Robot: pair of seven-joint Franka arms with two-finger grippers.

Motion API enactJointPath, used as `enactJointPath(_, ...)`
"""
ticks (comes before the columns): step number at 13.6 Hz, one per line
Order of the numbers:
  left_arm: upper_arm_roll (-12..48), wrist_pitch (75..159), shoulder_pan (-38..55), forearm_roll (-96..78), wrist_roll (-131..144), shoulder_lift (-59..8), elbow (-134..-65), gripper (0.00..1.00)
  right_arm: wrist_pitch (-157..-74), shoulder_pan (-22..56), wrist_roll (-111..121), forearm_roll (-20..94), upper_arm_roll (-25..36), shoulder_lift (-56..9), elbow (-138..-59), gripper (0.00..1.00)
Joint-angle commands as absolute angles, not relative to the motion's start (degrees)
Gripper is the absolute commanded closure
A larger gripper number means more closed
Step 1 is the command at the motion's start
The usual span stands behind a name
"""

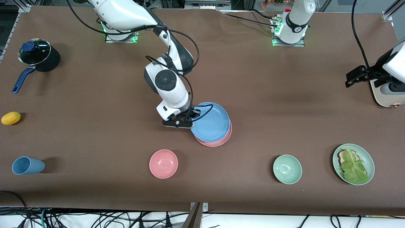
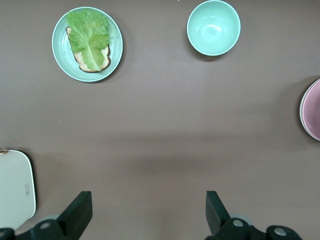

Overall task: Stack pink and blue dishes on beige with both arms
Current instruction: 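Lower the blue plate onto the stack and open the right gripper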

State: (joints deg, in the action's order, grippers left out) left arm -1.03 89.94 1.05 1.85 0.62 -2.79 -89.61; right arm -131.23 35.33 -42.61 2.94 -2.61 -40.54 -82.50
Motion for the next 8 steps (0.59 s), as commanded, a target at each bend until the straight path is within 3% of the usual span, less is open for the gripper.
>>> enactJointPath(1,-1.3,88.9,1.5,1.5,-0.2,-4.0,-87.7,0.0,-132.8,35.7,-43.5,3.9,-2.2,-42.2,-80.8,1.0)
enactJointPath(8,-1.3,88.9,1.8,1.7,-0.3,-4.4,-87.6,0.0,-133.3,35.8,-45.3,4.0,-2.3,-45.7,-79.3,1.0)
